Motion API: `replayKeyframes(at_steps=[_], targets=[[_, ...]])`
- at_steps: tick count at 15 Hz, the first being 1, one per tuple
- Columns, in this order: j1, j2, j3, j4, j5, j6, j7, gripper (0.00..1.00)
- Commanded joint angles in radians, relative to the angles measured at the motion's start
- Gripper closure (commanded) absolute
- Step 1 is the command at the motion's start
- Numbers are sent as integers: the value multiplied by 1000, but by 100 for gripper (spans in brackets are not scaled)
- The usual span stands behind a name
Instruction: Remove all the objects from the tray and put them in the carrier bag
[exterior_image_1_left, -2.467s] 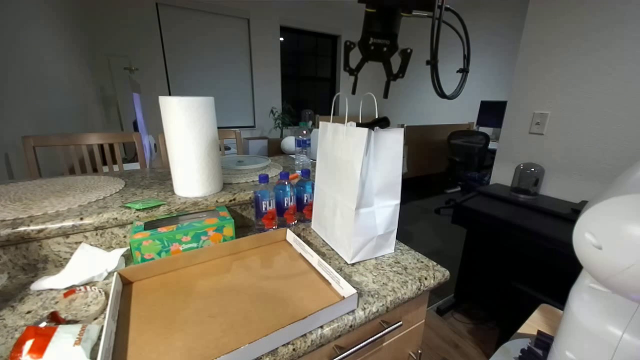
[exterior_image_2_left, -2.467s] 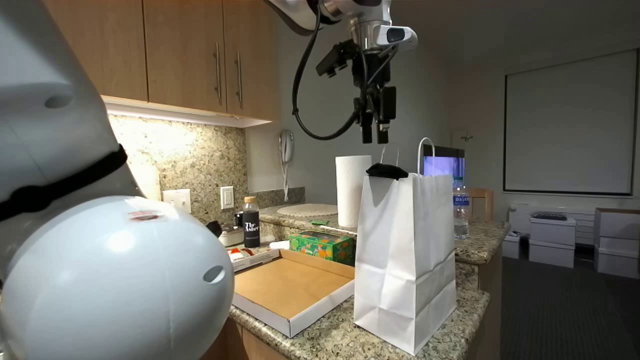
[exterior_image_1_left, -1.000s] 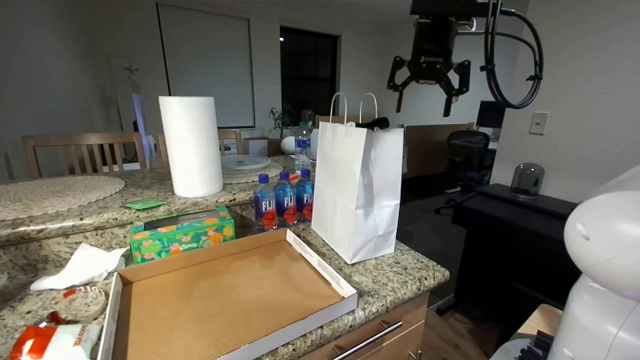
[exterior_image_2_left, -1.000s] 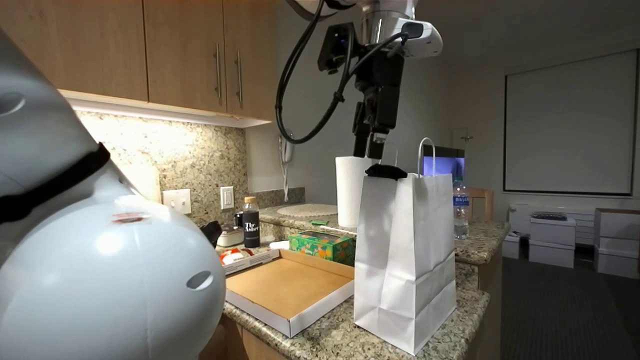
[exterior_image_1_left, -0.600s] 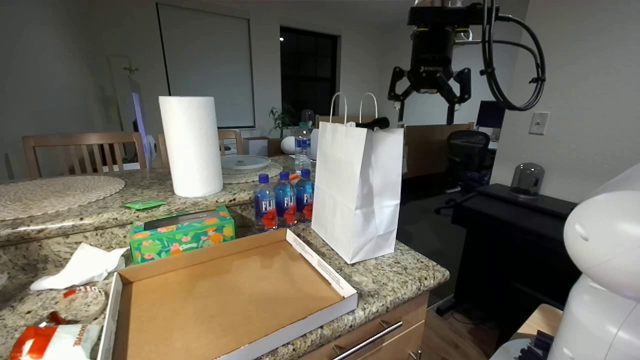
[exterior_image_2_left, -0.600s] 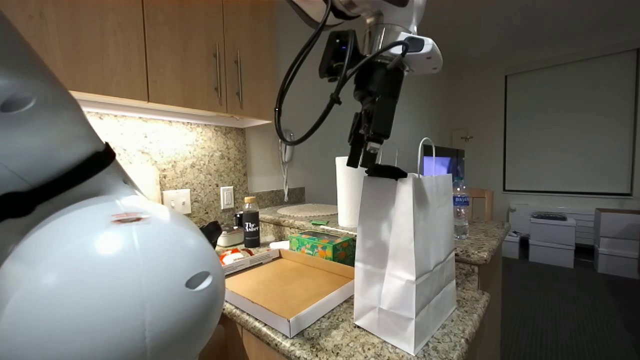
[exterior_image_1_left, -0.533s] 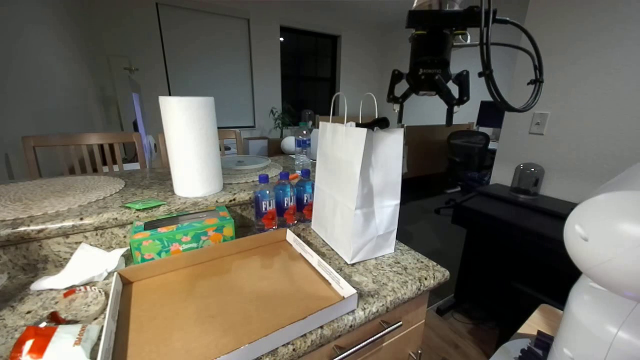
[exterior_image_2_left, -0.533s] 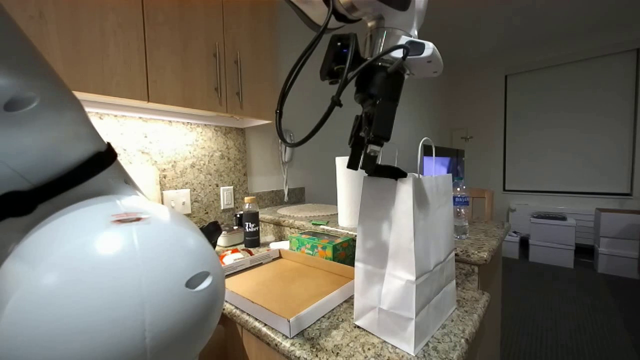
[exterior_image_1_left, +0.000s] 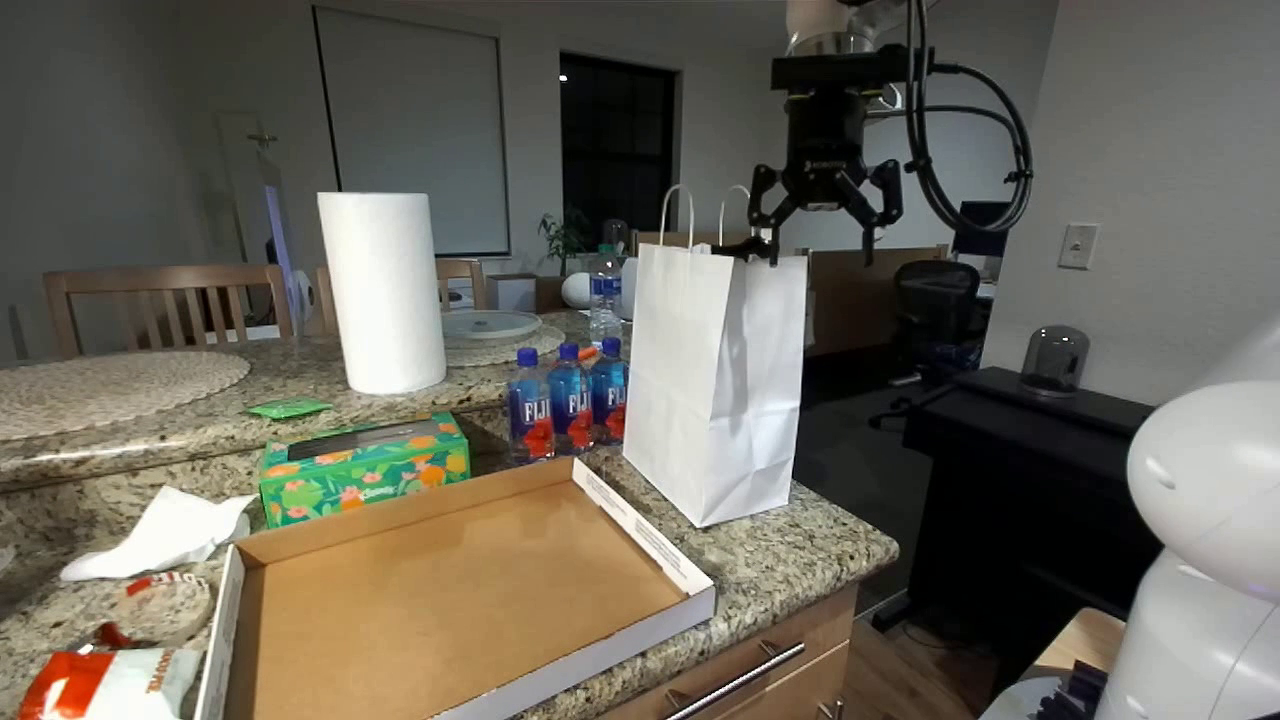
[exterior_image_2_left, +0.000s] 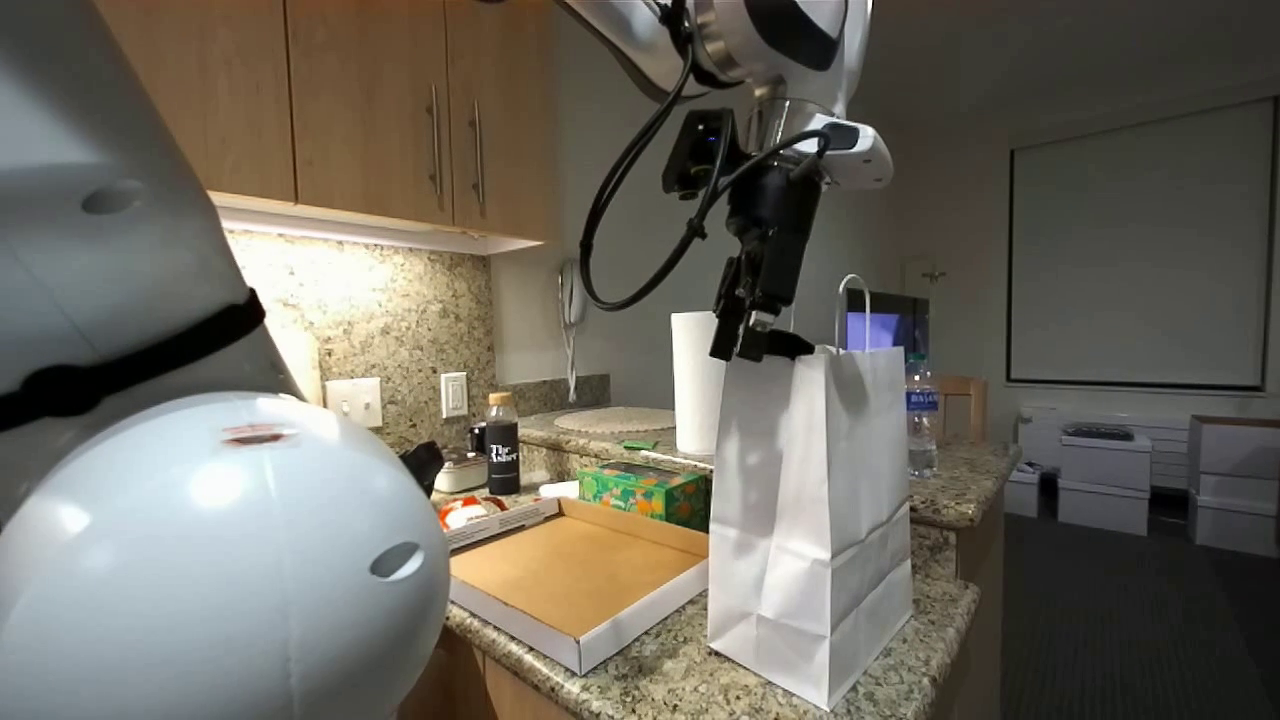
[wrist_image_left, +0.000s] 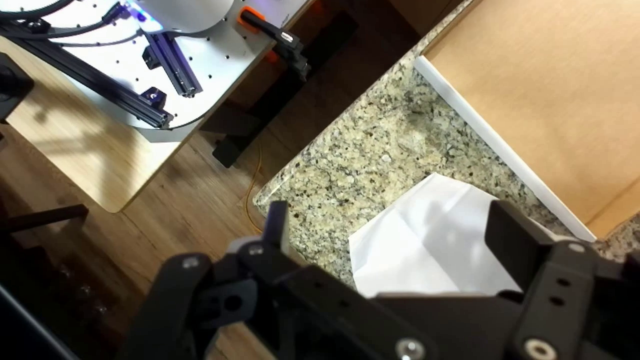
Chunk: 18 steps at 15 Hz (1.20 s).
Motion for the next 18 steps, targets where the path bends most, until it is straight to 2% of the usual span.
replayKeyframes(at_steps=[1, 9, 18], targets=[[-18, 33, 42, 54, -20, 29, 114, 0], [3, 31, 102, 108, -129, 107, 324, 0], [28, -17, 133, 101, -158, 208, 333, 0]])
